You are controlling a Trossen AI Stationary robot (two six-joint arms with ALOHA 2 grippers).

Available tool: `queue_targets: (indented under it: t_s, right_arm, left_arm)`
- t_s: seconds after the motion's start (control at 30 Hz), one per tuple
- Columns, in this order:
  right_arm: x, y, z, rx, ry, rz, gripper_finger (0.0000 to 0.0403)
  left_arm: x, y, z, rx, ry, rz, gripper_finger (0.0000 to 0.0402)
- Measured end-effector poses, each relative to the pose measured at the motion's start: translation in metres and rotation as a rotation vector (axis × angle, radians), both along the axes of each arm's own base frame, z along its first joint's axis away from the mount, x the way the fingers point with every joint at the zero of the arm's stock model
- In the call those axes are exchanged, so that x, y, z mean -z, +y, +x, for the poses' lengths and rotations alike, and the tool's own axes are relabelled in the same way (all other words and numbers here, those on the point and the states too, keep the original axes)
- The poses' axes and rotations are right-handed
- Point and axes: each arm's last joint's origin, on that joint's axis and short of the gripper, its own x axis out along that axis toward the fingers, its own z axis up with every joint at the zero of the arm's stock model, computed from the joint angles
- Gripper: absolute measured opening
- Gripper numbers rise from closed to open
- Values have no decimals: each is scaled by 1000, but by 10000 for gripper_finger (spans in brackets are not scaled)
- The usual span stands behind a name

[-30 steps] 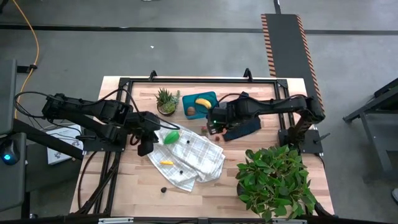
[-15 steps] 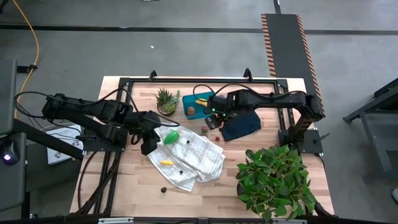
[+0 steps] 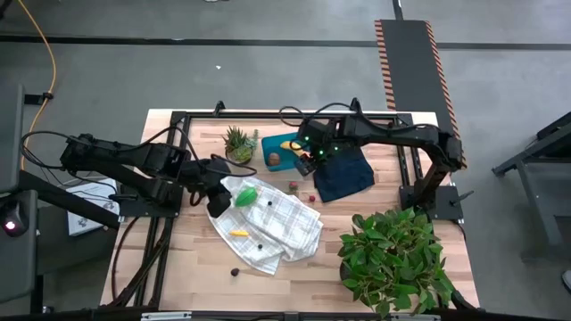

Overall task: Pick and placing Produce into tupperware
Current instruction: Put the croissant into the blue bin

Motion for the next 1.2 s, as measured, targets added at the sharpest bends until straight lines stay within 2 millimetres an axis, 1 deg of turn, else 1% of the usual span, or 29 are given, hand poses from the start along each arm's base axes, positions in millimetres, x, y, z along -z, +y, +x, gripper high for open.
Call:
queue_targets:
  t_s: [0.43, 0.73, 0.83, 1.2]
  right_arm:
    - [-5, -25, 3, -107, -126, -14, 215]
    - [-8, -43, 8, -110, -231, -17, 215]
    - [-5, -47, 10, -108, -241, -7, 215]
    - [18, -63, 24, -87, -233, 5, 215]
  left_arm:
    - [0, 3, 0, -207, -22, -10, 46]
    - [0, 3, 0, -240, -25, -27, 46]
    - [0, 3, 0, -241, -26, -26, 46]
    - [0, 3, 0, -240, -22, -24, 46]
